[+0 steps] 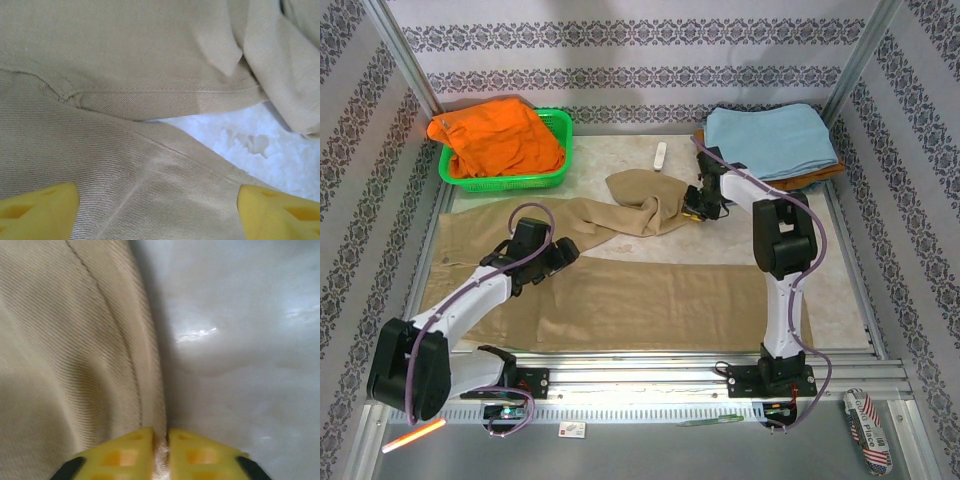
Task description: Fold and stack the trousers
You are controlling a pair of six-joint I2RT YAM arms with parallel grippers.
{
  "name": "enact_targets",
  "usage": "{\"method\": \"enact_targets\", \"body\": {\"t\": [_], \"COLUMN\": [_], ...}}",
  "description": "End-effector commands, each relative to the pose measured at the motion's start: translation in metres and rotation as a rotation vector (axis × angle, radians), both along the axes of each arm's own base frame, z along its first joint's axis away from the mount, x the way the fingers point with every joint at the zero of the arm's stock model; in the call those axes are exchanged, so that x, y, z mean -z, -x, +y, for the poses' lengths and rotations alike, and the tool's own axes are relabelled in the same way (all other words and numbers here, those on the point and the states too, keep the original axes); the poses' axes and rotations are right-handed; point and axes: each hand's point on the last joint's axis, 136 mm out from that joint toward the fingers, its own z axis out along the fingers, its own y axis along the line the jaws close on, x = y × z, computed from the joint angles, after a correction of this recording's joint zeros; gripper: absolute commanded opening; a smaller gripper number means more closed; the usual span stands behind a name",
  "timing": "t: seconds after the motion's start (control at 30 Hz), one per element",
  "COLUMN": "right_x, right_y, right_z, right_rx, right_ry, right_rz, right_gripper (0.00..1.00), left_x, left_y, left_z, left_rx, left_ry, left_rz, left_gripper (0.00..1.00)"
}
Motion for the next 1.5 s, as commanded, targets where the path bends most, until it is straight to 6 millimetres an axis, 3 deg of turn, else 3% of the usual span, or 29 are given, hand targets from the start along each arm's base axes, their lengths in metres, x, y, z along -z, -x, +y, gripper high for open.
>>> {"method": "enact_targets", "body": {"t": [0.0,0.17,0.33,0.43,0.57,0.7,0.9,1.0,1.13,1.23,1.33,1.47], "right_x": [-0.019,-0.099,-0.178,-0.210,-0.233,-0.225,-0.195,-0.172,-0.127,-0.100,-0.080,-0.060], "right_y": [0.002,0.000,0.011,0.032,0.070,0.104,0.130,0.151,0.198,0.237,0.269,0.296], "right_z": [0.009,-0.010,-0.070,-0.094,-0.089,-0.079,-0.080,-0.075,-0.054,-0.039,-0.039,-0.028], "right_rx": [-0.026,-0.007,0.101,0.140,0.133,0.125,0.122,0.117,0.080,0.056,0.037,-0.009], "right_ry": [-0.028,-0.021,-0.028,-0.050,-0.078,-0.073,-0.040,-0.059,-0.110,-0.133,-0.098,-0.120], "right_rz": [-0.021,-0.196,-0.351,-0.410,-0.475,-0.498,-0.435,-0.390,-0.282,-0.227,-0.175,-0.099], "right_gripper": [0.00,0.00,0.00,0.00,0.00,0.00,0.00,0.00,0.00,0.00,0.00,0.17], "left_x": [-0.003,-0.014,-0.031,-0.041,-0.048,-0.043,-0.022,-0.022,-0.020,-0.014,-0.009,-0.003], "left_y": [0.006,0.005,0.000,-0.004,-0.009,-0.011,-0.009,-0.013,-0.019,-0.030,-0.050,-0.083], "left_z": [0.005,0.009,0.013,0.012,0.011,0.007,0.013,0.015,0.024,0.036,0.052,0.042], "left_rx": [0.016,0.016,0.015,0.026,0.035,0.040,0.018,0.009,-0.017,-0.061,-0.119,-0.124], "left_ry": [-0.016,-0.018,-0.016,-0.015,-0.014,0.015,-0.016,-0.020,-0.042,-0.064,-0.080,-0.024], "left_rz": [0.010,-0.006,-0.048,-0.073,-0.092,-0.091,-0.050,-0.048,-0.049,-0.045,-0.028,-0.036], "left_gripper": [0.83,0.83,0.83,0.83,0.83,0.83,0.83,0.84,0.85,0.86,0.85,0.82]}}
